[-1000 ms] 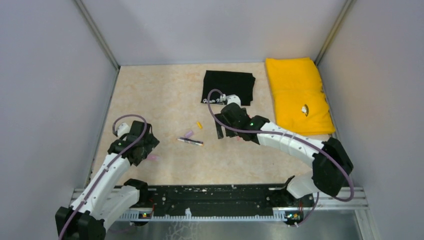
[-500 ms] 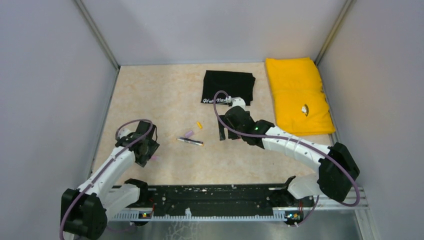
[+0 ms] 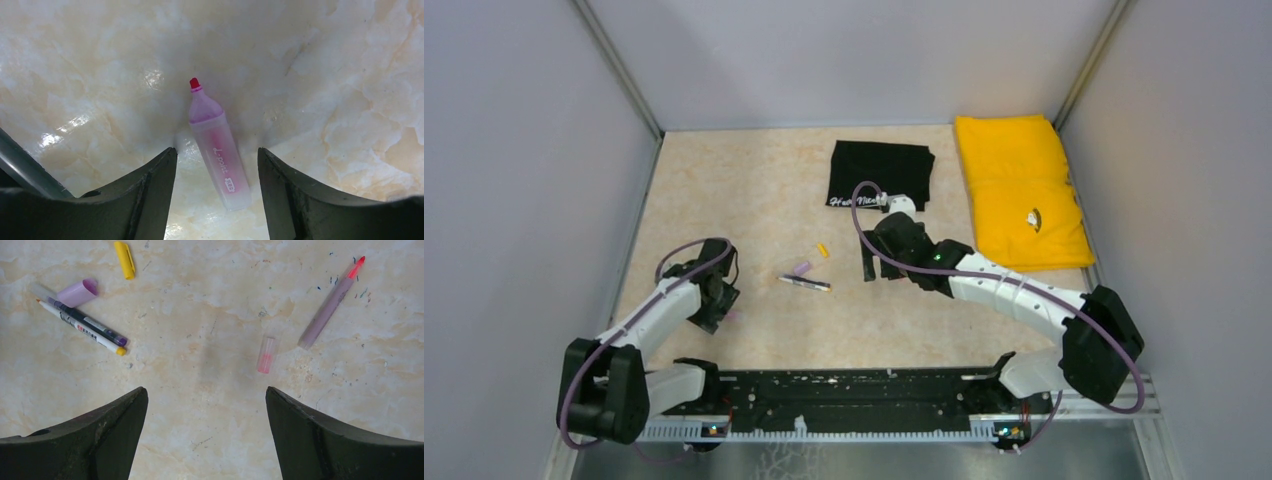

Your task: Insert the pens into the pen caps

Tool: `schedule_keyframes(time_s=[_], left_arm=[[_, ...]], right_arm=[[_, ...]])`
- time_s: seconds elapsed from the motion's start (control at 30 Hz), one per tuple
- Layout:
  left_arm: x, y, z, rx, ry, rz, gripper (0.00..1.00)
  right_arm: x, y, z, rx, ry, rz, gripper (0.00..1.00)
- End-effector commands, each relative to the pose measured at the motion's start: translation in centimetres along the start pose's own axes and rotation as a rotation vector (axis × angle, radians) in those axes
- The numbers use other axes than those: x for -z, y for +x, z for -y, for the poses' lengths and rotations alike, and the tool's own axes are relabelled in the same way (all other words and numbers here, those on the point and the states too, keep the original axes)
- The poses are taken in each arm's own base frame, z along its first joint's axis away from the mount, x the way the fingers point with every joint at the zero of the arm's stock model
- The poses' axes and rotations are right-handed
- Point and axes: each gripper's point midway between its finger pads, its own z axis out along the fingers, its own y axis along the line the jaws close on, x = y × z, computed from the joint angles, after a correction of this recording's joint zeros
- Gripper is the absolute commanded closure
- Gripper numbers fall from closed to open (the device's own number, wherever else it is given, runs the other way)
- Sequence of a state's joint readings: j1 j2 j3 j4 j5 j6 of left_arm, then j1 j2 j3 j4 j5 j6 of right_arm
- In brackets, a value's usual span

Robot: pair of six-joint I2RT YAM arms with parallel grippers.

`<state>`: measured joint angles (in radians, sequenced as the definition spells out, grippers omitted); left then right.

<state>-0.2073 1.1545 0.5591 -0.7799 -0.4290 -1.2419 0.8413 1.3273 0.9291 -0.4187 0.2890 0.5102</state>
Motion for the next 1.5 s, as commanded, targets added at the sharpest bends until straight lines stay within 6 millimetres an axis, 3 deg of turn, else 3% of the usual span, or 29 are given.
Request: schedule_keyframes(time_s=[0.0, 0.2, 0.4, 0.6, 0.7, 0.93, 1.07, 1.23, 1.47], left_arm=[[-0.7, -0.1, 0.0, 0.097, -0.006, -0.008, 0.33], [-1.9, 0.8, 0.0, 0.118, -0.001, -0.074, 0.39], [-2.8, 1.7, 0.0, 0.105, -0.016, -0.122, 0.54], [-2.6, 1.2, 0.4, 0.094, 0.001, -0.115, 0.68], [-1.8, 0.4, 2.1, 0.040, 0.102, -0.095, 0.74], [3.1, -2.1, 7.7, -0.202, 0.480, -0.018, 0.77], [7.8, -2.8, 10.8, -0.283, 0.779, 0.050, 0.74], [13.6, -0.9, 13.3, -0.339, 1.107, -0.012, 0.74], [17.5, 2.8, 15.2, -0.416, 1.279, -0.134, 0.77]], right_arm=[[1.0, -1.4, 0.0, -0.027, -0.001, 0.054, 0.13], [1.1, -1.4, 0.1, -0.026, 0.001, 0.054, 0.13], [1.3, -1.4, 0.3, -0.032, 0.009, 0.056, 0.13], [1.7, -1.5, 0.5, -0.034, 0.012, 0.065, 0.13], [1.9, -1.8, 0.3, -0.040, 0.001, 0.076, 0.13], [2.3, -2.3, -1.5, -0.088, -0.101, 0.101, 0.13], [2.2, -2.2, -3.2, -0.164, -0.190, 0.104, 0.13], [2.4, -2.8, -8.0, -0.258, -0.452, 0.124, 0.14], [3.2, -4.0, -13.2, -0.264, -0.674, 0.171, 0.17]])
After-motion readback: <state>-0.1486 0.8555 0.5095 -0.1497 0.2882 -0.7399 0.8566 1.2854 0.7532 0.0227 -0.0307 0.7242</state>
